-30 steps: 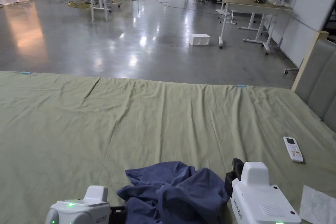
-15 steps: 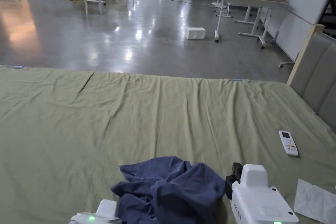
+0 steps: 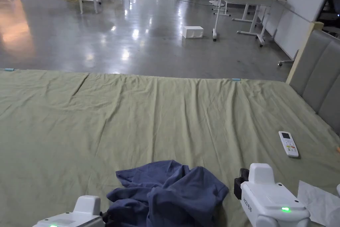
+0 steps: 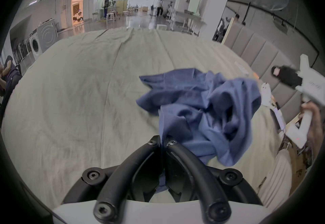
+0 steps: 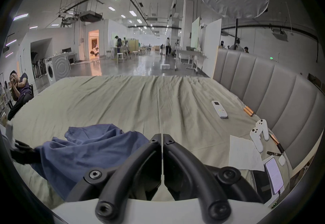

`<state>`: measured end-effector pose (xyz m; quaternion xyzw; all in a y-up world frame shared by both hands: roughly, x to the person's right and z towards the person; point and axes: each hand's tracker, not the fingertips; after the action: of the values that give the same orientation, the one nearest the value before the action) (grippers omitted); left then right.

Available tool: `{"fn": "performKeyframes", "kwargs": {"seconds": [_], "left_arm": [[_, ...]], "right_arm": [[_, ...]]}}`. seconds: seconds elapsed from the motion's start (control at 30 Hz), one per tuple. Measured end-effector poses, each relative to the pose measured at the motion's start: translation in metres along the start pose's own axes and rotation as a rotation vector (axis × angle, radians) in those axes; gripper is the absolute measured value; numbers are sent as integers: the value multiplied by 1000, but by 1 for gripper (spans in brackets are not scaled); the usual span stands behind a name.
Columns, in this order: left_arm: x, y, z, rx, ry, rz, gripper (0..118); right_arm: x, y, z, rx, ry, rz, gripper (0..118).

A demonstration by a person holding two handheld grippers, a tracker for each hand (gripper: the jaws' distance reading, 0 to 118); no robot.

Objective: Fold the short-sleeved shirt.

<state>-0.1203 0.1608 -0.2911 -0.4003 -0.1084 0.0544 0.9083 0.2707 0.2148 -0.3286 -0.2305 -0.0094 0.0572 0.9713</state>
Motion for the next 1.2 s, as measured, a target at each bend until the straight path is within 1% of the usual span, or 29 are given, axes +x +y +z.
{"fn": "performKeyframes", "kwargs": {"seconds": [0.03,0.07,0.1,0.13,0.2,0.23,0.27,0.3,0.33,0.37,0.43,0.47,0.53,0.6,0.63,0.67,0.7,0.73,0.77,0.8,0.83,0.9,1.0,1.1,1.2], "left_arm": [[-2,2,3,12,-4,13,5],[-3,4,6,11,1,13,5],[-4,6,7,16,0,16,5],[-6,6,8,22,-7,22,5],[-10,6,9,30,-13,37,5],[-11,6,7,27,-13,42,5],[-11,6,6,24,-8,46,5],[-12,5,5,22,-5,46,5],[-13,5,4,20,-1,47,5],[-12,5,2,17,2,49,5],[-14,4,1,10,5,58,5],[-14,4,0,8,10,62,5],[-14,4,-2,3,12,66,5],[-13,4,-4,-2,19,65,5],[-15,3,-7,-5,22,63,5],[-14,3,-7,-6,23,62,5],[-15,3,-8,-9,24,61,5],[-14,2,-9,-13,27,59,5],[-13,3,-8,-13,30,57,5],[-13,3,-9,-13,31,57,5],[-13,3,-9,-14,33,58,5],[-12,3,-11,-15,39,59,5],[-10,6,-5,1,35,57,5],[-7,11,3,21,32,39,5],[-4,17,12,42,41,19,5]], "right_arm": [[3,-1,-9,-45,8,5,2],[7,-5,-17,-122,-10,-24,2],[9,-3,-26,-102,3,1,2],[11,-4,-36,-144,14,12,5],[15,-8,-55,-187,31,23,24],[16,-9,-66,-238,52,38,36],[16,-11,-76,-266,70,37,52],[15,-13,-88,-298,88,51,65],[15,-15,-98,-355,114,73,65],[13,-17,-107,-376,128,85,68],[7,-24,-127,-422,149,133,74],[5,-28,-137,-444,157,137,74],[0,-35,-152,-482,152,131,74],[-3,-44,-162,-509,179,114,73],[-5,-48,-165,-532,178,108,68],[-6,-50,-166,-527,183,96,63],[-7,-50,-163,-507,162,95,62],[-9,-49,-162,-506,160,92,56],[-8,-48,-159,-501,167,88,38],[-8,-48,-157,-483,178,83,15],[-8,-48,-154,-462,181,84,6],[-11,-47,-148,-459,171,90,5],[-12,-43,-133,-403,156,101,5],[-6,-33,-110,-312,136,49,5],[0,-14,-82,-214,135,18,5]]}}
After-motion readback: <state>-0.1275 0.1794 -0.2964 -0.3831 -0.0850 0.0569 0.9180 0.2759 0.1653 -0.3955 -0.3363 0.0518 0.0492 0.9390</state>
